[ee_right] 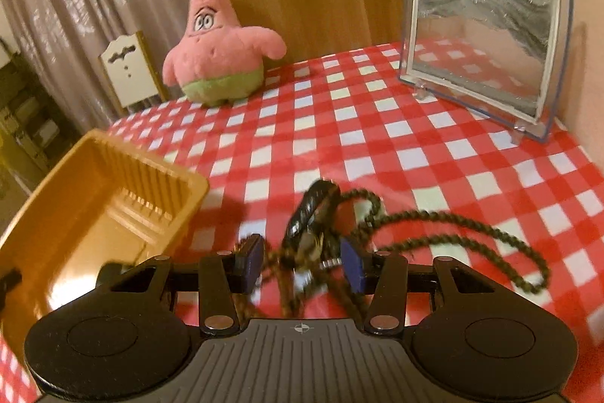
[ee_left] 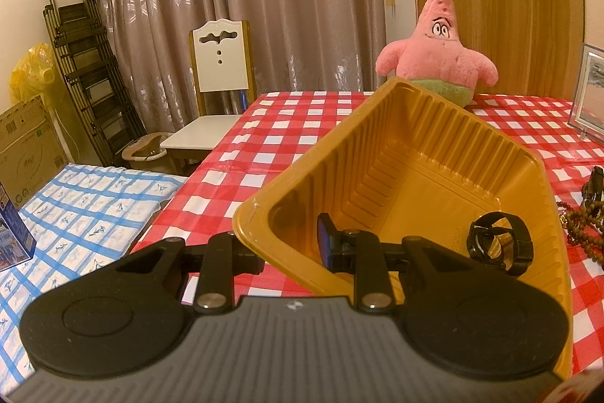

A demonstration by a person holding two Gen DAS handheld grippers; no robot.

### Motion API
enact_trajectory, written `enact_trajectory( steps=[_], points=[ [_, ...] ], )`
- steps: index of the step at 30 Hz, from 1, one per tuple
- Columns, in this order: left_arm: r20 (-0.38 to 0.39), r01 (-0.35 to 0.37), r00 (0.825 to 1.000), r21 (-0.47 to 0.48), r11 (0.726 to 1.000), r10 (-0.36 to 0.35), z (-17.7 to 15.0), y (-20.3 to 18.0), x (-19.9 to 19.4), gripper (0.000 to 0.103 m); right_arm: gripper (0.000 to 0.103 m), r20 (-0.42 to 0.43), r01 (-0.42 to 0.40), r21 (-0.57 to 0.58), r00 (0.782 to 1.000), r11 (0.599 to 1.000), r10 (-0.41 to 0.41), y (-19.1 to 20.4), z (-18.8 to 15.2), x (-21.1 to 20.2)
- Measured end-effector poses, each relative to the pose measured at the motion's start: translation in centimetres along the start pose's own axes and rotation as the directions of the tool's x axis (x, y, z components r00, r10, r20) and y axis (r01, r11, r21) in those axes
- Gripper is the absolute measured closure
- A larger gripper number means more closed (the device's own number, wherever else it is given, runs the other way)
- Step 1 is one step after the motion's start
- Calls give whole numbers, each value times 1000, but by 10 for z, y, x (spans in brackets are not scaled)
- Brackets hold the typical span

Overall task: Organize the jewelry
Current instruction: 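Grasp the black band item in the pile with the right tool, then carry the black item into the tray and open the right tool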

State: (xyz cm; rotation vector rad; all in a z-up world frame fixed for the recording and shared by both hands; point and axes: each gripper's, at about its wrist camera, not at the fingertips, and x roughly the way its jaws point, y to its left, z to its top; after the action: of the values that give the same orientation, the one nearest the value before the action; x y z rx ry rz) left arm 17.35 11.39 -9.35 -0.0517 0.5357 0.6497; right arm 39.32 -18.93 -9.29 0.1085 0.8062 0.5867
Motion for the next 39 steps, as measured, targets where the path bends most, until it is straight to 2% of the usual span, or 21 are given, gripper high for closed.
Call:
enact_trajectory(
  steps=[11,13,17,25,30,34,39],
  points=[
    [-6,-1,1000,-4,1000,1,3,2,2,79,73,-19,16,69,1000,998,-15,-8,15,38],
    [-6,-1,1000,-2,1000,1,3,2,1,79,84,-28,5,90,1000,996,-3,-10,15,42],
    [-6,-1,1000,-3,1000,1,3,2,2,79,91,1,-28,90,1000,996,28,-11,16,38],
    [-6,-1,1000,-4,1000,1,3,2,1,79,92,129,-80,92,989,993,68,-10,34,-5],
    [-7,-2,1000,-4,1000,2,3,2,1,79,93,188,-155,65,972,986,141,4,43,-37],
    [-5,-1,1000,-2,1000,1,3,1,1,79,95,185,-225,45,959,973,213,20,40,-50],
    [-8,0,1000,-4,1000,0,3,2,1,79,96,137,-319,24,940,948,313,47,28,-56]
  ],
)
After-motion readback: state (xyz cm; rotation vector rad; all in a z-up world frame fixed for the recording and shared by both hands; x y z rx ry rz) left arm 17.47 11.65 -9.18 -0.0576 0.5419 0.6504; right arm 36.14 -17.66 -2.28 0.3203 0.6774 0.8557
